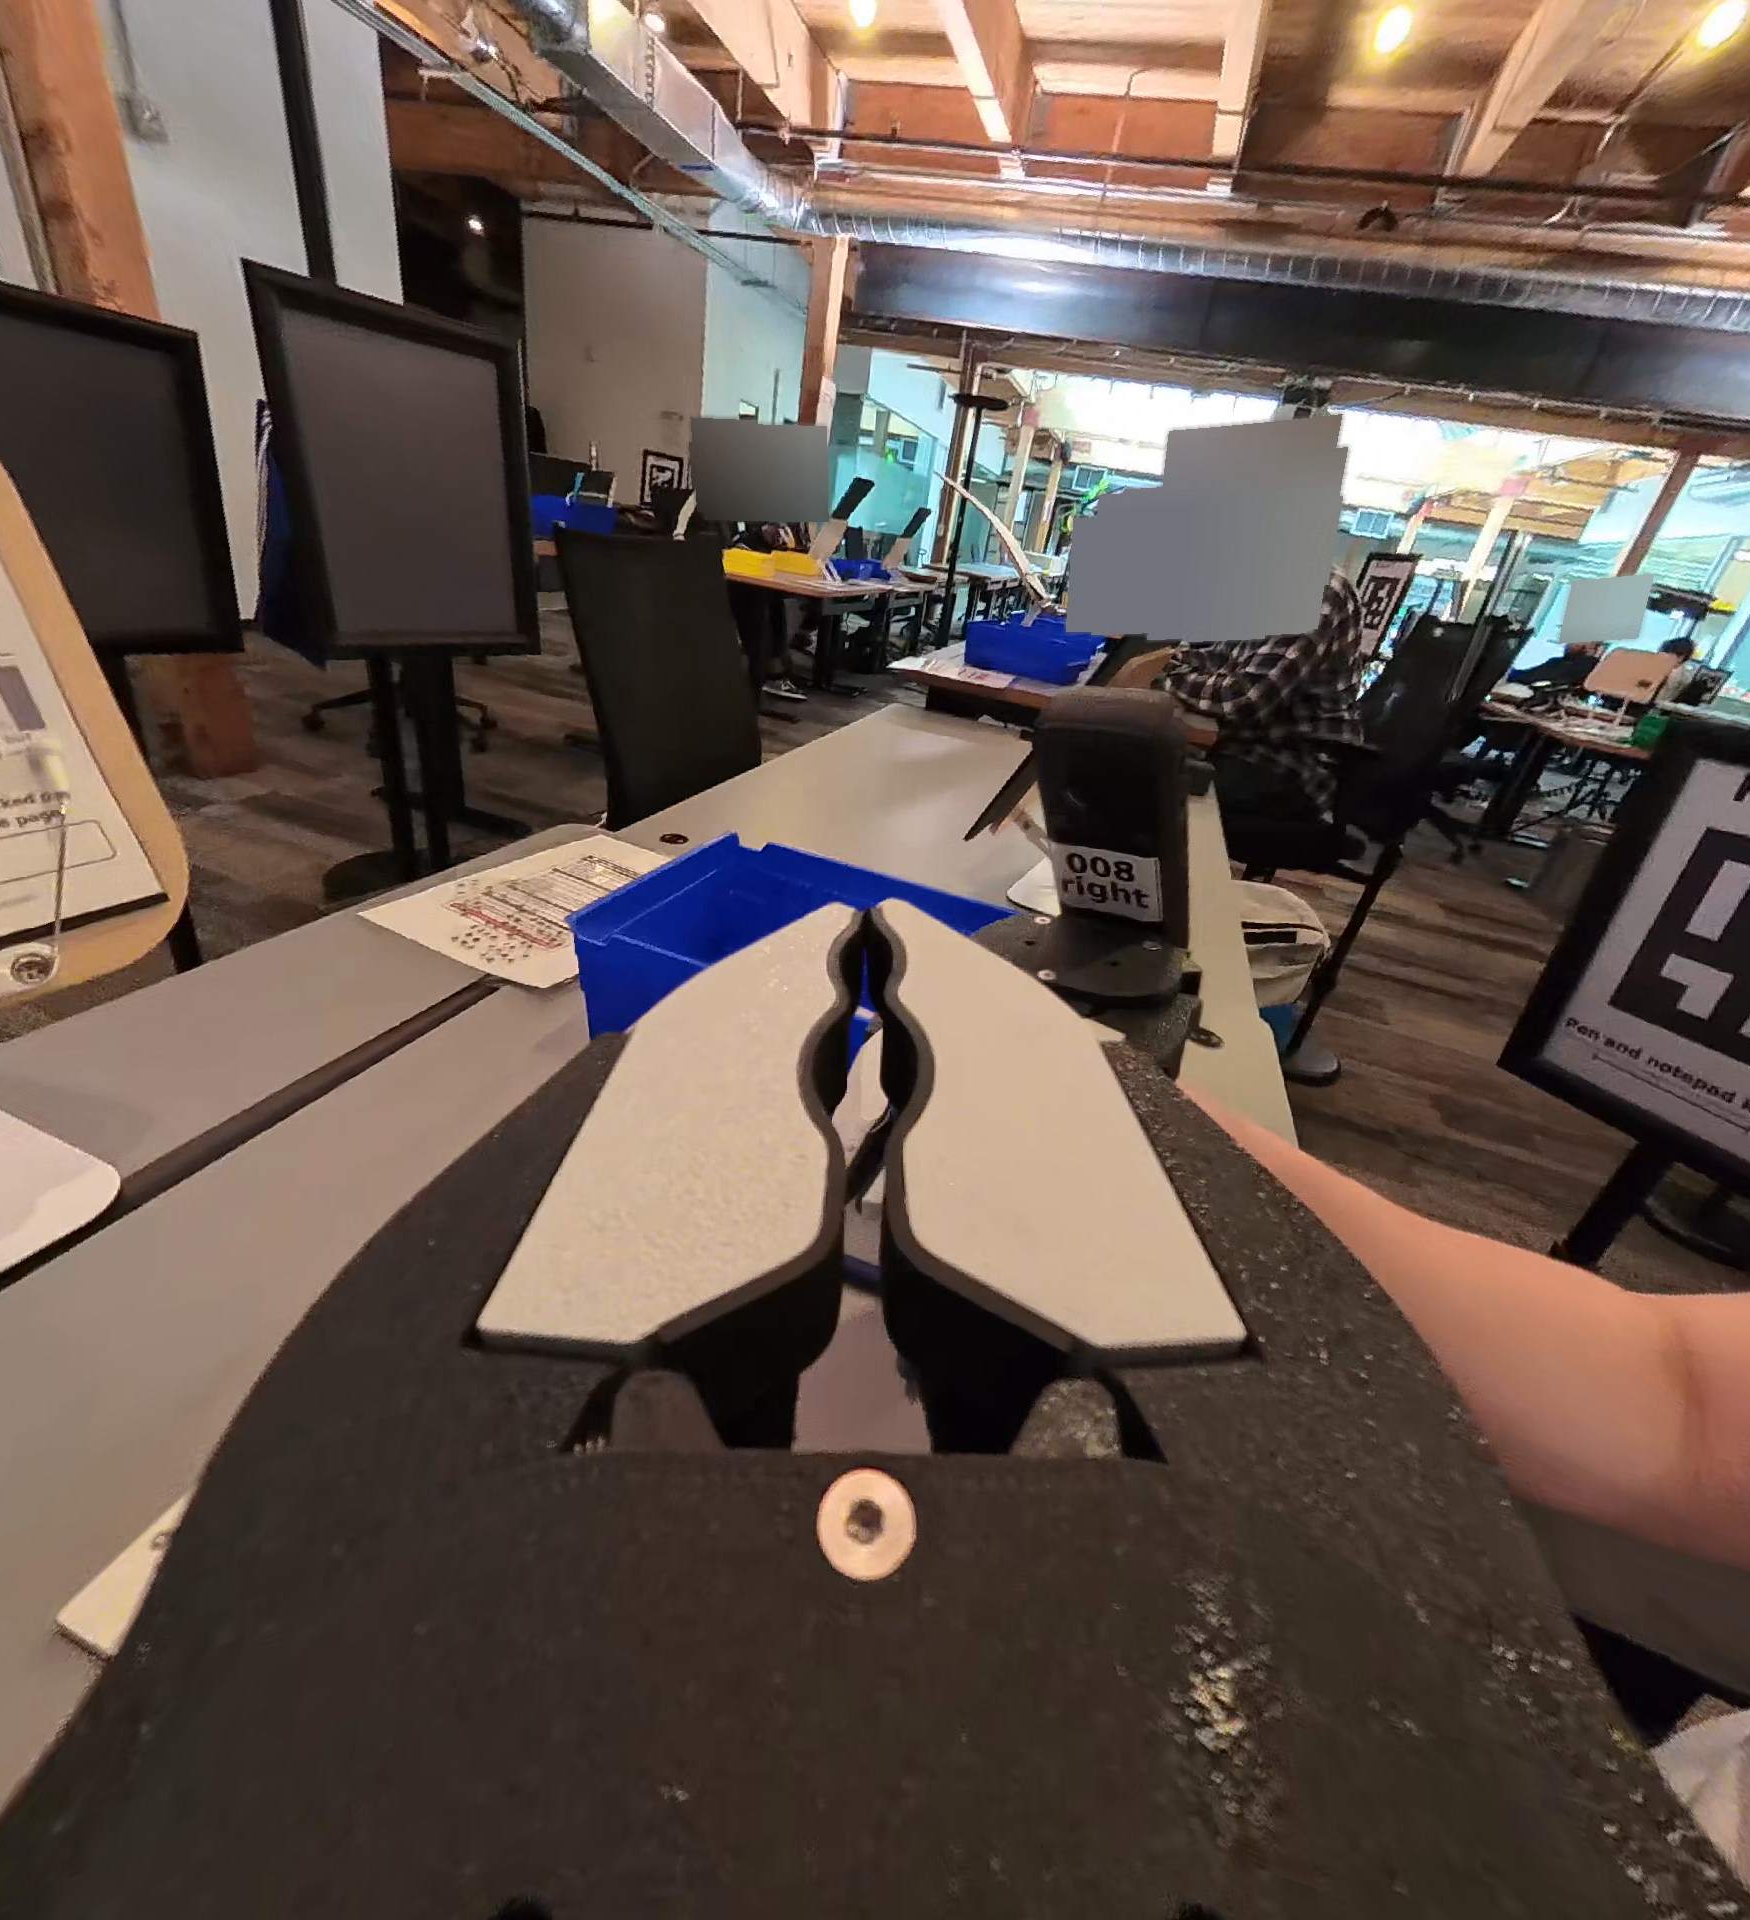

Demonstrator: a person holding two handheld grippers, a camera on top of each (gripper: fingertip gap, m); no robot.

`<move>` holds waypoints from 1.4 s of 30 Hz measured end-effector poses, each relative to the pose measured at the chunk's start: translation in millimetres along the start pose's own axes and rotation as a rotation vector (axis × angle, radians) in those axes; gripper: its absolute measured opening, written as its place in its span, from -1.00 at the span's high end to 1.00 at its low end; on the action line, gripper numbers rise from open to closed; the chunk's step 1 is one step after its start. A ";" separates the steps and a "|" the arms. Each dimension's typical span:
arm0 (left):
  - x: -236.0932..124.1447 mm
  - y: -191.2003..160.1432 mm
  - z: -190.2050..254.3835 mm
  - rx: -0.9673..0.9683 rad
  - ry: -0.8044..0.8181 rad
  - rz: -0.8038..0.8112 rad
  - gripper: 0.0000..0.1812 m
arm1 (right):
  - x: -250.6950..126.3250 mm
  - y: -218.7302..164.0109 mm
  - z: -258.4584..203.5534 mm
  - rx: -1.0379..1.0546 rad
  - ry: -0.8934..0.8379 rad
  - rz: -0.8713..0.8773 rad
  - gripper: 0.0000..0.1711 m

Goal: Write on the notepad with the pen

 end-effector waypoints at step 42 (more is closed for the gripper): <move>32.2 -48.2 25.9 -0.130 -0.250 -0.195 1.00 | -5.6 -3.7 -30.0 0.093 0.324 0.001 0.94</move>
Point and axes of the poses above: each gripper's, where its closed fingertips meet, x out along the fingers, y out of its top, z = x × y across the jaws, the point moved 2 cm from there along -x, back along the fingers, and after that the axes turned 6 degrees about -y, right-handed, at the moved point
